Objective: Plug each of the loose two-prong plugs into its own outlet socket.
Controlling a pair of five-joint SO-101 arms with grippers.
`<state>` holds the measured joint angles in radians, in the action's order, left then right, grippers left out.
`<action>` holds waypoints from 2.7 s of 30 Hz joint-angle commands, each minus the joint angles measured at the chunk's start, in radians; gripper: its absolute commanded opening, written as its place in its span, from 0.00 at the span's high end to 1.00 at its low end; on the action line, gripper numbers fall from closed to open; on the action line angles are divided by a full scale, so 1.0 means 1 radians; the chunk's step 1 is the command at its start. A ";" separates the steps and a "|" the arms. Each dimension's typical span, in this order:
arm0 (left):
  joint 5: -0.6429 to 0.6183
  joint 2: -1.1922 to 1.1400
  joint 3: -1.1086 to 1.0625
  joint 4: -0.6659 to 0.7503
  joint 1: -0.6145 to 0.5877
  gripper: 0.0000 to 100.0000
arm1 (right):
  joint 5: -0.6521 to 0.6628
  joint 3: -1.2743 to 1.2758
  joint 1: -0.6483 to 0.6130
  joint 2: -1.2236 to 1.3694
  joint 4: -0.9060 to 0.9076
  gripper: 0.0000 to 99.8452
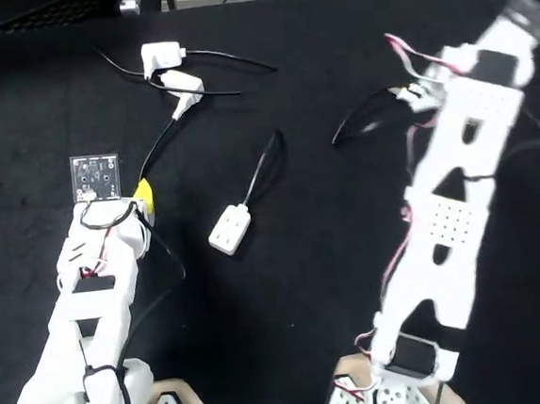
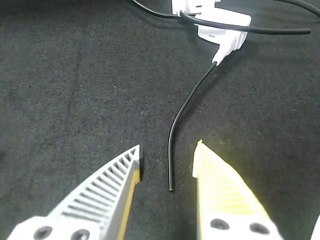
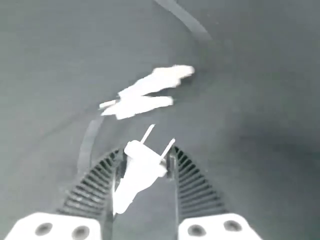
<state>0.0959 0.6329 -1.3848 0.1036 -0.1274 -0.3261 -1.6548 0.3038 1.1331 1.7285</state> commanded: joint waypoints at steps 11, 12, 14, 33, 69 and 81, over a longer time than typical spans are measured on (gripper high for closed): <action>-0.011 0.029 0.005 0.015 -0.128 0.82 | 0.224 0.039 -0.466 -0.156 0.038 0.99; -0.008 0.029 0.004 0.015 -0.134 0.82 | 0.222 0.062 -0.494 -0.156 0.038 0.99; -0.005 0.029 0.002 -0.002 -0.134 0.82 | 0.222 0.128 -0.548 -0.156 0.040 0.99; -0.005 0.423 -0.122 -0.244 -0.248 0.81 | 0.221 0.369 -0.898 -0.163 0.037 0.99; 0.097 0.974 -0.275 -0.623 -0.239 0.81 | 0.133 -0.015 -0.875 0.117 0.038 0.71; 0.064 0.965 -0.186 -0.740 -0.134 0.74 | 0.201 0.147 -0.342 -0.104 0.038 0.71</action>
<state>0.1818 1.5934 -1.6410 -0.6099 -0.2946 -0.1235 -1.5428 -0.1734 1.1393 1.7300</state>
